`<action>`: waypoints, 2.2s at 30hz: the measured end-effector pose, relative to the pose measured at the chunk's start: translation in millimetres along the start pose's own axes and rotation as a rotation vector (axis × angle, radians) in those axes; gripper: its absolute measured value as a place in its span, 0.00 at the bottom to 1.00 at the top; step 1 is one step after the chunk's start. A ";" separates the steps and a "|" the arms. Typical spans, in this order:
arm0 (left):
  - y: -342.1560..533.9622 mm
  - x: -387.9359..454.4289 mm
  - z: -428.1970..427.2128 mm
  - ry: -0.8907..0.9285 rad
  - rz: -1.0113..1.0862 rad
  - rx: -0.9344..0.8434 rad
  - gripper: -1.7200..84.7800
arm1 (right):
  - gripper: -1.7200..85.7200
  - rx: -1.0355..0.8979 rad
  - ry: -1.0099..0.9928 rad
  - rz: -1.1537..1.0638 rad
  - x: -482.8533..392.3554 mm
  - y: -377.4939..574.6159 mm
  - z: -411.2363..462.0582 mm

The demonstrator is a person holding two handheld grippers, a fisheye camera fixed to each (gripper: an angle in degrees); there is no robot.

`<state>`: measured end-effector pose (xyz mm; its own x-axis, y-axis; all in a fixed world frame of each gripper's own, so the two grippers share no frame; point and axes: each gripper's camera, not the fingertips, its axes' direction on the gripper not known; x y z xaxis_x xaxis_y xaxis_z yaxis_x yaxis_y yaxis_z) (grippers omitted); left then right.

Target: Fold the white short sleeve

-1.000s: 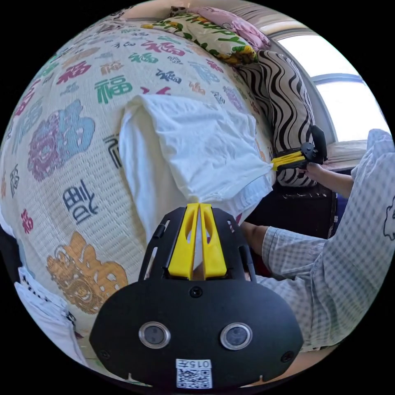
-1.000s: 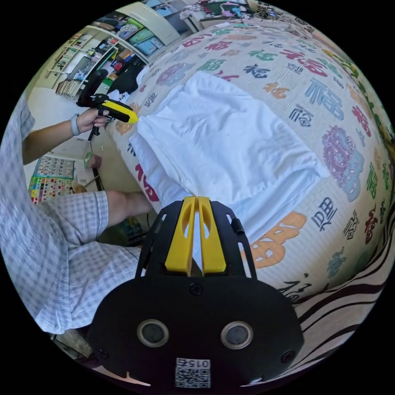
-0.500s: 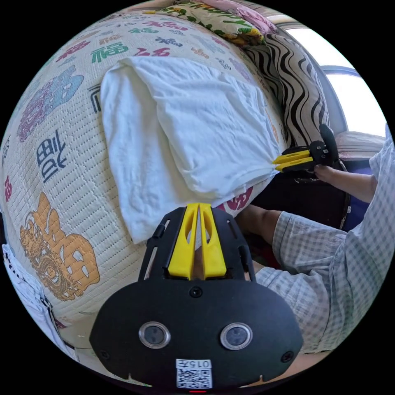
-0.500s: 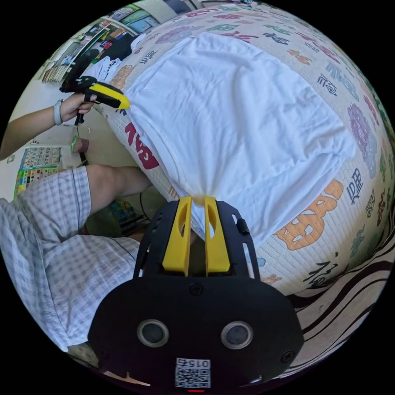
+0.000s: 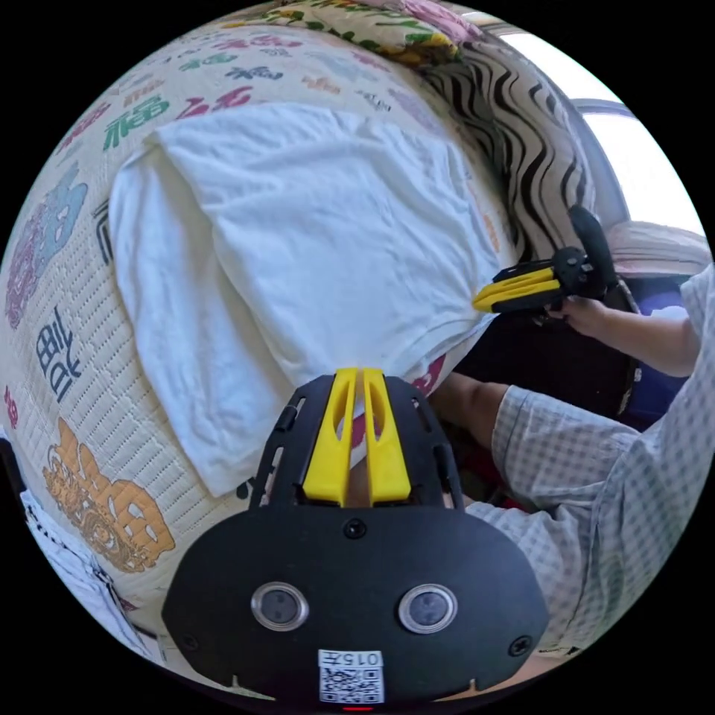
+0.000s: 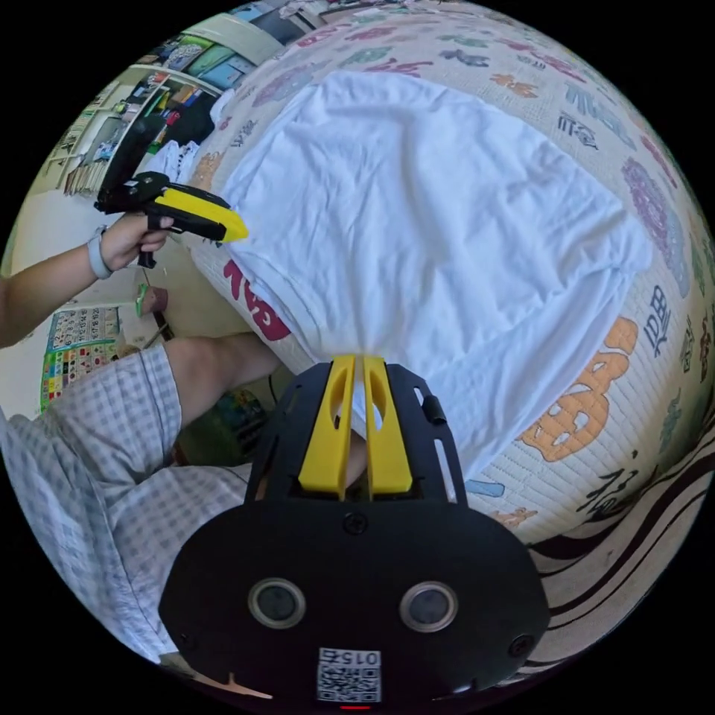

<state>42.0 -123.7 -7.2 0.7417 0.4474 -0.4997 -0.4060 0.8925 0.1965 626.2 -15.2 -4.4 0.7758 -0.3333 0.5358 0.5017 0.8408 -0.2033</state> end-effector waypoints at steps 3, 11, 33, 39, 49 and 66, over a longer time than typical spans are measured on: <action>12.6 -1.0 -2.7 -0.013 0.004 -0.023 0.02 | 0.02 -0.004 -0.055 0.015 12.9 9.6 7.8; 18.7 -74.2 -116.5 0.046 -0.221 0.394 0.09 | 0.08 0.450 -0.172 0.467 143.2 33.4 -69.9; 24.9 -173.2 -137.8 0.116 -0.429 0.448 0.01 | 0.02 0.447 -0.281 0.744 265.1 10.7 -43.4; 51.6 -170.4 -136.8 0.152 -0.440 0.500 0.02 | 0.06 0.468 -0.303 0.784 267.5 -3.3 -30.7; 173.1 -84.3 -90.7 0.157 -0.366 0.236 0.10 | 0.09 0.158 -0.309 0.506 158.4 -23.6 21.7; 256.4 -47.8 -39.5 0.164 -0.385 0.227 0.02 | 0.03 -0.008 -0.313 0.565 109.2 -116.2 65.4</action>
<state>-118.7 81.4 33.8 0.7136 0.0828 -0.6956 0.0222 0.9898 0.1405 627.6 -121.3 131.3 0.7735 0.3010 0.5577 0.0520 0.8469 -0.5292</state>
